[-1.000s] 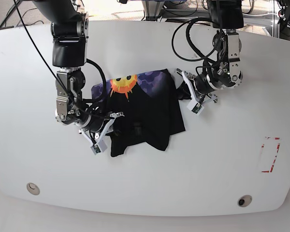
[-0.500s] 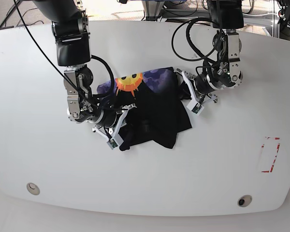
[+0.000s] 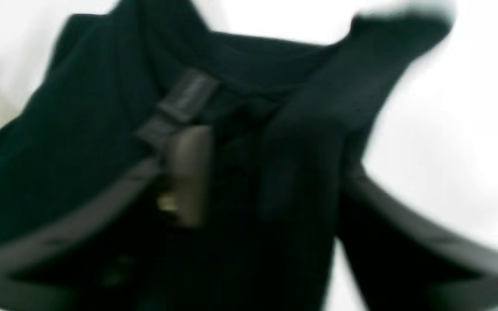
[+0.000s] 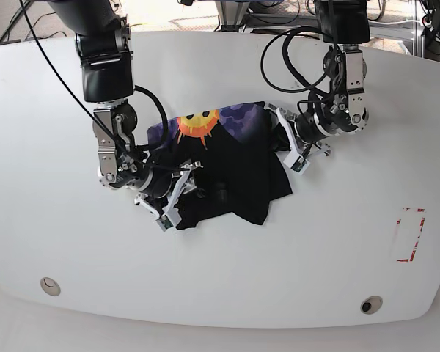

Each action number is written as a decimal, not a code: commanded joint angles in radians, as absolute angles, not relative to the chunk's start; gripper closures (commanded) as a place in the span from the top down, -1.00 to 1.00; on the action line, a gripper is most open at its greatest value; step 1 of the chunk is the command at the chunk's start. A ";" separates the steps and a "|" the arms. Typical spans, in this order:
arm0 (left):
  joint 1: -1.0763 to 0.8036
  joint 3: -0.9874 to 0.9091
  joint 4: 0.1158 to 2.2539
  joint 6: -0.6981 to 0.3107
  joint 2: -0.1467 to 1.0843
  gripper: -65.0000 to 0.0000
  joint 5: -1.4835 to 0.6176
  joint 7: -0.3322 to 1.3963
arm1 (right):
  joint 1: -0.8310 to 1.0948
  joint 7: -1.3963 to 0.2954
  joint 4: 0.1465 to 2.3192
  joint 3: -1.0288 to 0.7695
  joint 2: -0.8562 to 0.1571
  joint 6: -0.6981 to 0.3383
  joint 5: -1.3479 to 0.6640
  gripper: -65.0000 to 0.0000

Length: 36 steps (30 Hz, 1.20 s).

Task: Layout the t-shirt on the table in an organized manner, then fold the t-shirt properly
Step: 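Grasp the folded shirt with both grippers at its sun-print end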

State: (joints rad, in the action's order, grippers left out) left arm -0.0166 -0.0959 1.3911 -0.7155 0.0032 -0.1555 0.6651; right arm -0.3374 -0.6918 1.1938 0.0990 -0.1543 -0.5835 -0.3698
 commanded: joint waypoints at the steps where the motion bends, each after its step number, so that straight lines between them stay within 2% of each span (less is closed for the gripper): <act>1: -0.022 -0.096 1.389 -0.698 0.010 -0.95 -0.085 0.745 | -0.384 -0.671 1.234 0.096 -0.177 -0.588 -0.387 0.34; 3: -0.022 -0.094 1.389 -0.698 0.010 -0.95 -0.085 0.745 | -0.387 -0.673 1.273 0.097 -0.186 -0.588 -0.387 0.51; 6: -0.022 -0.093 1.389 -0.698 0.010 -0.95 -0.085 0.745 | -0.387 -0.688 1.326 0.096 -0.193 -0.588 -0.387 0.58; 12: -0.022 -0.091 1.419 -0.698 0.010 -0.95 -0.085 0.745 | -0.384 -0.808 1.526 0.096 -0.209 -0.588 -0.390 0.57; 18: -0.054 -0.091 1.606 -0.698 0.002 -0.95 -0.087 0.745 | -0.328 -0.914 1.761 0.096 -0.209 -0.588 -0.387 0.57; 25: -0.048 -0.091 1.808 -0.698 -0.031 -0.94 -0.087 0.745 | -0.240 -0.920 1.830 0.094 -0.213 -0.588 -0.386 0.56; 27: -0.045 -0.073 1.831 -0.698 -0.036 -0.94 -0.087 0.745 | -0.219 -0.918 1.816 0.094 -0.213 -0.588 -0.386 0.46; 30: -0.022 -0.010 1.839 -0.698 -0.050 -0.94 -0.087 0.745 | -0.197 -0.897 1.788 0.094 -0.214 -0.588 -0.386 0.16; 32: -0.010 0.035 1.836 -0.698 -0.058 -0.94 -0.087 0.745 | -0.185 -0.863 1.758 0.094 -0.216 -0.590 -0.386 -0.14; 35: -0.001 0.094 1.825 -0.698 -0.096 -0.94 -0.079 0.745 | -0.168 -0.814 1.710 0.094 -0.232 -0.590 -0.386 -0.47; 36: 0.001 0.101 1.819 -0.698 -0.102 -0.94 -0.079 0.745 | -0.168 -0.806 1.698 0.094 -0.234 -0.590 -0.386 -0.52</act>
